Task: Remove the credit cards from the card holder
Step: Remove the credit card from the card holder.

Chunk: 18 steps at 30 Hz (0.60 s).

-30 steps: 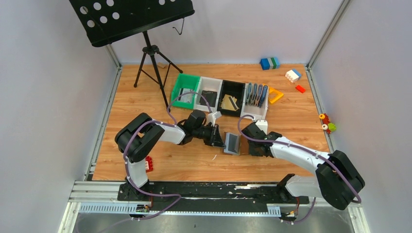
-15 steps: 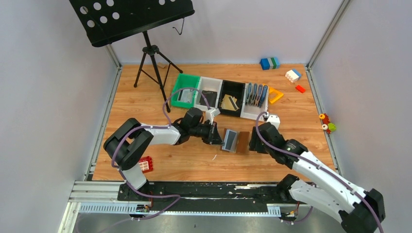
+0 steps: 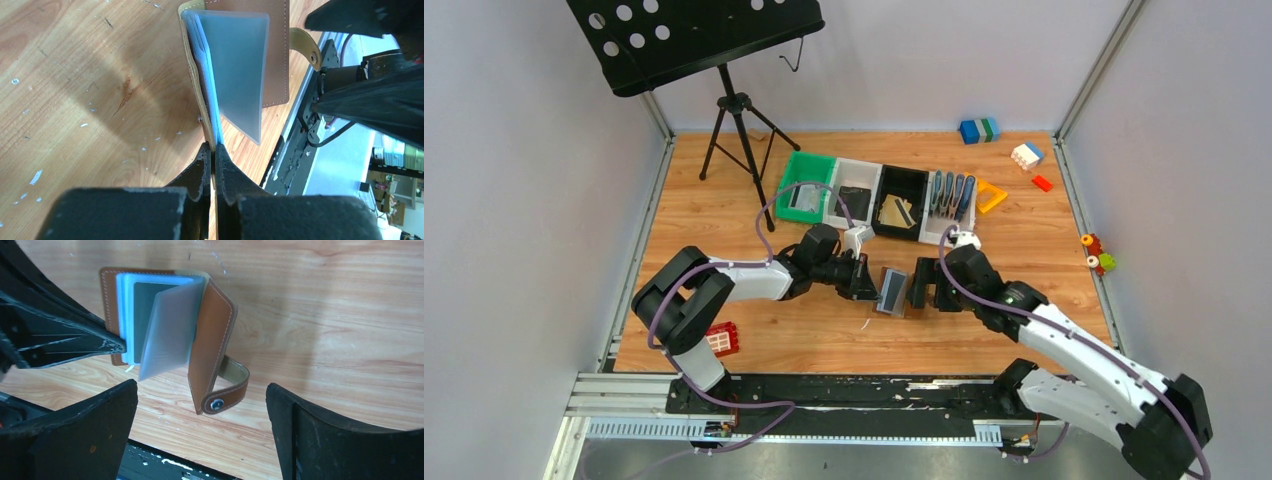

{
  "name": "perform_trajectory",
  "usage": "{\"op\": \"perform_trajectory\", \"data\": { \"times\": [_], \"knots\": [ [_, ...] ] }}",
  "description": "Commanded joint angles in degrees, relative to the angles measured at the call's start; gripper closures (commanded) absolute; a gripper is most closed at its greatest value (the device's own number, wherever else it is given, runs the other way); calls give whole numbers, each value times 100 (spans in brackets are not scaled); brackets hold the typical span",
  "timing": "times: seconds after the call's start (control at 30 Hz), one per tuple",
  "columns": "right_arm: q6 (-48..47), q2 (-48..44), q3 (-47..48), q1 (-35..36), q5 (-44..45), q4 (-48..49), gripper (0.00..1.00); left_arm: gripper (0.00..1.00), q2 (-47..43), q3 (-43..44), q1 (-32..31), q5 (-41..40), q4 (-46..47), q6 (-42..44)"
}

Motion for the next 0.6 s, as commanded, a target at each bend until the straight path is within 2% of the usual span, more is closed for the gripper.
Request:
{"op": "perform_trajectory", "data": {
  "times": [0.0, 0.27, 0.57],
  "knots": [
    [-15, 552, 286, 124, -200, 620, 0, 97, -188, -23, -2, 74, 219, 125],
    [40, 911, 236, 234, -255, 1214, 0, 97, -87, -42, -2, 140, 334, 65],
    [267, 1716, 408, 241, 384, 1056, 0, 97, -103, -112, -2, 222, 513, -3]
  ]
}}
